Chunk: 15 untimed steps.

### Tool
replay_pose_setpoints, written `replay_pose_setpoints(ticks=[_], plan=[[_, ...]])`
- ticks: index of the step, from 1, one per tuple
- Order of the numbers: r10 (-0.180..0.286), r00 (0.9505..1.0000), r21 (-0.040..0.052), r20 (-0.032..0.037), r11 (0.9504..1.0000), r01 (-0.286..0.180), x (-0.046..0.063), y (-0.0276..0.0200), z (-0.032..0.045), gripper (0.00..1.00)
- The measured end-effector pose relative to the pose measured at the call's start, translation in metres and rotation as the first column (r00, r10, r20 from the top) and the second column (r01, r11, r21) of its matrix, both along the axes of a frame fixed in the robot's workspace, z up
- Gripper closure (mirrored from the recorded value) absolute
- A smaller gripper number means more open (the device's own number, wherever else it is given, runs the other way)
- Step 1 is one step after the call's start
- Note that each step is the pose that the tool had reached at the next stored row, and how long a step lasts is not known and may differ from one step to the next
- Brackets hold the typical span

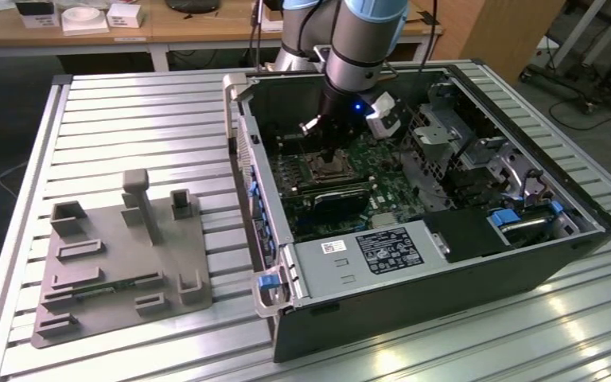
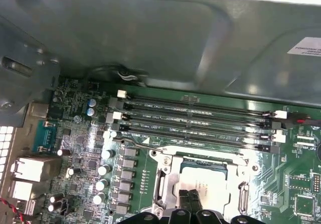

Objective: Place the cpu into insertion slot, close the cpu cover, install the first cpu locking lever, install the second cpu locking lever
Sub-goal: 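Close the cpu cover, then install the first cpu locking lever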

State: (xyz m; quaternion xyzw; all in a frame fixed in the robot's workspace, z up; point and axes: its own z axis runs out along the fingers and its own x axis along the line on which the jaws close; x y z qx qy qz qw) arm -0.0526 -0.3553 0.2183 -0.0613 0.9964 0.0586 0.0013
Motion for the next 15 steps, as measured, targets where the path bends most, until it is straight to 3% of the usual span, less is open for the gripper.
replay_pose_setpoints(ticks=[12,15], plan=[[0.000,1.0000,0.0000,0.0000,1.0000,0.000,0.0009,0.0000,0.0000,0.90],[0.000,1.0000,-0.0001,0.0000,1.0000,0.000,0.0009,0.0000,0.0041,0.90]])
